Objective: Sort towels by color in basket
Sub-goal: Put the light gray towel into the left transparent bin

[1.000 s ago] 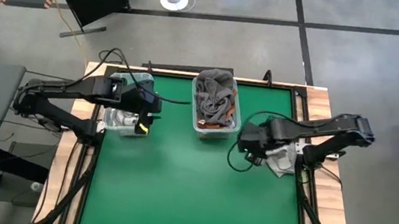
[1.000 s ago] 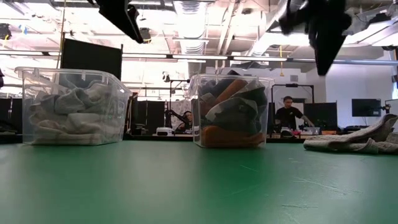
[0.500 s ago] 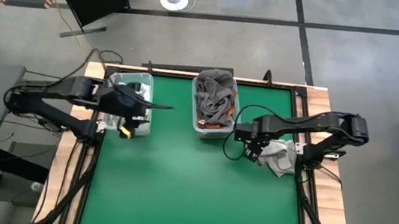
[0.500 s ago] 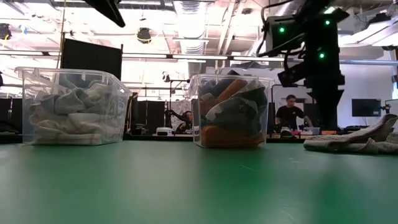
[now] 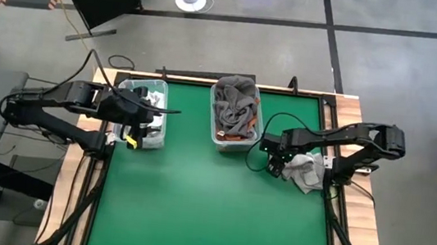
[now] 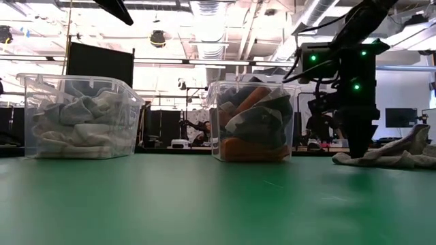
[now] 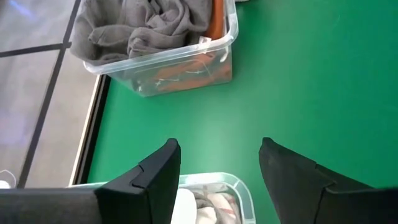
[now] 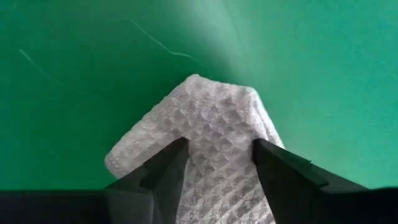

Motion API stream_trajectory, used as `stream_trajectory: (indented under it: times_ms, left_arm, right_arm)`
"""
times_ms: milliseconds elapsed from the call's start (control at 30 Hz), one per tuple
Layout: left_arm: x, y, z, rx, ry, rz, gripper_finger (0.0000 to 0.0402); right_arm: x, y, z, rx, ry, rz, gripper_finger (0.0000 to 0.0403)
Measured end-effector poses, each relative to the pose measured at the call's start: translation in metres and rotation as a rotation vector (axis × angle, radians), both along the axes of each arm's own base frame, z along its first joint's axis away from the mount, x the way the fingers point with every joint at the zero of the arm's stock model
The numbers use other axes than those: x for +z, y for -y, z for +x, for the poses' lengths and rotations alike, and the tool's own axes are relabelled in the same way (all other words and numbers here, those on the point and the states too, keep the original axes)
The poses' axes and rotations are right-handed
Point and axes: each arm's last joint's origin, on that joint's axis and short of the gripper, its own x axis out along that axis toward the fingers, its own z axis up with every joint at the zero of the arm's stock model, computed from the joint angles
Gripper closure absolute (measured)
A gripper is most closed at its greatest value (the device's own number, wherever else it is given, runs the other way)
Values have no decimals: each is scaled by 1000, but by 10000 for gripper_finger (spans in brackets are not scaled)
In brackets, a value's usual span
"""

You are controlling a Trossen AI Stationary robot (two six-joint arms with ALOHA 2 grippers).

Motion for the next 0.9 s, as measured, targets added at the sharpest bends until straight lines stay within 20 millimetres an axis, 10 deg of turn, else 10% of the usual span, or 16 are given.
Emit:
stream_trajectory:
  times_ms: [300,467,667,900]
  left_arm:
    - [1,0,-3,-1,1,2,194]
    - [1,0,-2,-4,2,8,194]
    - [6,0,3,-6,84,10,194]
    - [-27,1,26,-92,240,39,194]
  right_arm:
    - [-6,-6,-5,20,-21,1,364]
    - [7,-6,-8,4,-56,12,372]
    - [63,-10,-10,-16,34,4,375]
    - [136,-25,-7,86,534,-50,375]
